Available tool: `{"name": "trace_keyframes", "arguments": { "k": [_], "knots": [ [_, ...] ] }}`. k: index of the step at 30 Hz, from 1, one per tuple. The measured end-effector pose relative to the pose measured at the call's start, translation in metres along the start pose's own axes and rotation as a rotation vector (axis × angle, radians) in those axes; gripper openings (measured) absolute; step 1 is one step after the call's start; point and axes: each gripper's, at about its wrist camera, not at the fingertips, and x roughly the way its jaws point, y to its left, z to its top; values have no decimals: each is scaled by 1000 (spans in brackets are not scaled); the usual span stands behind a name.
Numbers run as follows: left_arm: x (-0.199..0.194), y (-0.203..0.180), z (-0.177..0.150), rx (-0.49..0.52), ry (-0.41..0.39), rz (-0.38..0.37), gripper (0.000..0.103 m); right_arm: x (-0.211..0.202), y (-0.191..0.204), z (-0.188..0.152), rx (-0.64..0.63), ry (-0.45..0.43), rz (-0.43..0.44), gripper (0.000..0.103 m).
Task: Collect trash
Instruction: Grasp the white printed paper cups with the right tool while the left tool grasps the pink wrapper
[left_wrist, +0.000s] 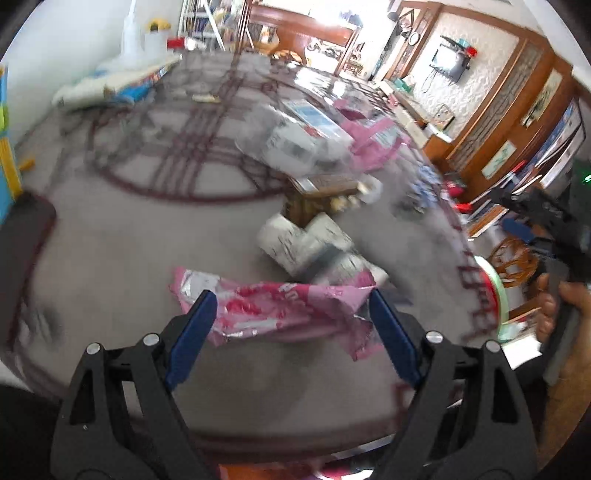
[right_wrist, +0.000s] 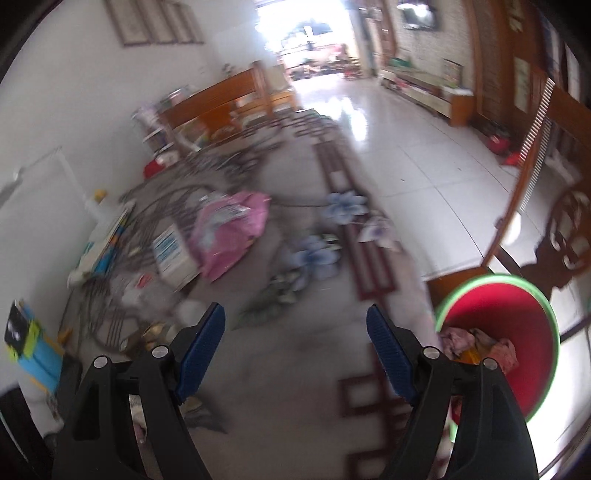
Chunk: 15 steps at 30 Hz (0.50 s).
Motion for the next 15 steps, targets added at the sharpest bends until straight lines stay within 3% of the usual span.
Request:
{"name": "trace_keyframes", "arguments": {
  "k": [3,7,11,15],
  "knots": [
    [0,13,11,-5,-25,65,82,6,17,-1,-39,14,32,76],
    [-21,28,13,-80,-69,-7,82,13,40,-6,-80,51,103,76],
    [-47,31,20,-68,-105,-43,88,27,64,-13,-112,121,198,76],
    [-43,37,23,-69,-32,-68,89,43,95,-26,-132,216,295,76]
  ]
}}
